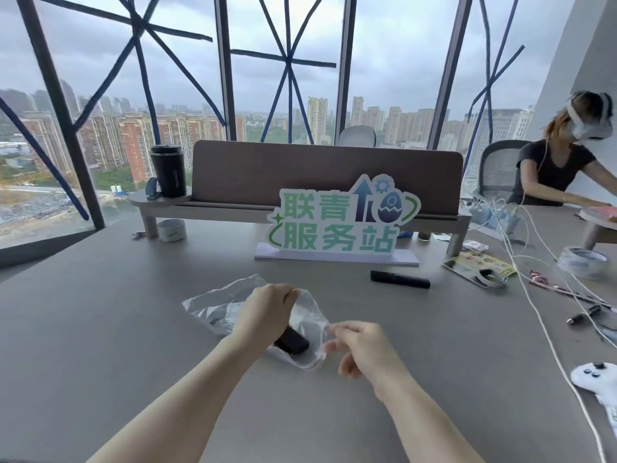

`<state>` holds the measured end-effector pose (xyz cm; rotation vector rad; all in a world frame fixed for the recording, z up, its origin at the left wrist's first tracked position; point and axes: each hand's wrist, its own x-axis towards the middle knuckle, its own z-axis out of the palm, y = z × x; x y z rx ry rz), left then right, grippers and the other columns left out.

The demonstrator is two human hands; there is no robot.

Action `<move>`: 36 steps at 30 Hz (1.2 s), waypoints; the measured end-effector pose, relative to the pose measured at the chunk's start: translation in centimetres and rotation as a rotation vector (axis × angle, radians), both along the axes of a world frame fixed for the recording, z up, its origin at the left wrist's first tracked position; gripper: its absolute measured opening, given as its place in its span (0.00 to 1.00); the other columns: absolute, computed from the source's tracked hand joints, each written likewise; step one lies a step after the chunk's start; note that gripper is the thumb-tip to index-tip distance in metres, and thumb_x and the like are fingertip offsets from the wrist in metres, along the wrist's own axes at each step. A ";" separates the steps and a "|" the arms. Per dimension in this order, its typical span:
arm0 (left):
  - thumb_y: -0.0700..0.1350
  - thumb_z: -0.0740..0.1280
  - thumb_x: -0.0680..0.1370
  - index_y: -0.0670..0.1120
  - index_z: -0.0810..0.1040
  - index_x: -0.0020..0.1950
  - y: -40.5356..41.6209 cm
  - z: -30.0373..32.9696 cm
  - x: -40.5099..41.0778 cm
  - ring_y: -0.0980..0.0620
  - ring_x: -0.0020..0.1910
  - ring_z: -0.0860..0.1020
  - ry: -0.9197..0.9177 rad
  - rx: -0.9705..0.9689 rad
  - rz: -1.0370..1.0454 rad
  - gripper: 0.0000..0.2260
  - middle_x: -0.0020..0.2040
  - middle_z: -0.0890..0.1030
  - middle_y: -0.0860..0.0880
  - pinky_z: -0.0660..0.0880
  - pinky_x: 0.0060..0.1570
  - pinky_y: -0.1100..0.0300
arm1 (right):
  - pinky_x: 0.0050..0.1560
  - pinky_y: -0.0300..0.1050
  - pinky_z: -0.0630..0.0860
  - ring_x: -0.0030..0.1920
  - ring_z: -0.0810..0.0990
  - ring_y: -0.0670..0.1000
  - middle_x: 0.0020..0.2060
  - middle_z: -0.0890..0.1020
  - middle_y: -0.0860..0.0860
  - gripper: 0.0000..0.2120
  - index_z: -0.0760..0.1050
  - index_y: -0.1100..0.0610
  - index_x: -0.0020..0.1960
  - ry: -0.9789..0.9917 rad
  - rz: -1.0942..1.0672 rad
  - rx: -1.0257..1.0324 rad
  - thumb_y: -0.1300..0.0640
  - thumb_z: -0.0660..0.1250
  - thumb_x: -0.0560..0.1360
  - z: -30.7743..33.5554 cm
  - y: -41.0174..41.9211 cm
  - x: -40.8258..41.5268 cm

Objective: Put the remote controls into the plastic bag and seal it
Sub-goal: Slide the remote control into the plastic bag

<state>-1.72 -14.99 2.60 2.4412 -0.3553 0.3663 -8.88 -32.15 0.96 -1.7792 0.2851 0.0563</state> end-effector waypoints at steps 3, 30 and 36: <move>0.49 0.59 0.80 0.46 0.80 0.42 -0.3 0.1 0.9 0.43 0.40 0.77 -0.010 -0.022 0.000 0.14 0.37 0.81 0.46 0.68 0.36 0.55 | 0.26 0.41 0.72 0.25 0.77 0.51 0.37 0.87 0.53 0.10 0.81 0.60 0.50 -0.073 -0.250 -0.113 0.63 0.61 0.76 -0.6 -5.8 2.5; 0.51 0.59 0.79 0.43 0.73 0.32 -2.8 0.3 4.4 0.49 0.26 0.69 -0.012 -0.051 0.027 0.19 0.25 0.73 0.47 0.65 0.29 0.57 | 0.26 0.38 0.64 0.28 0.69 0.49 0.34 0.81 0.50 0.14 0.82 0.48 0.48 0.031 0.299 -0.393 0.41 0.75 0.68 3.3 -12.0 3.9; 0.51 0.60 0.78 0.43 0.82 0.45 -2.7 0.4 1.6 0.41 0.39 0.79 0.004 -0.001 0.003 0.15 0.37 0.83 0.43 0.75 0.39 0.53 | 0.38 0.45 0.74 0.37 0.79 0.49 0.48 0.84 0.51 0.15 0.81 0.50 0.54 0.014 0.351 -0.609 0.49 0.74 0.68 3.2 -2.4 2.9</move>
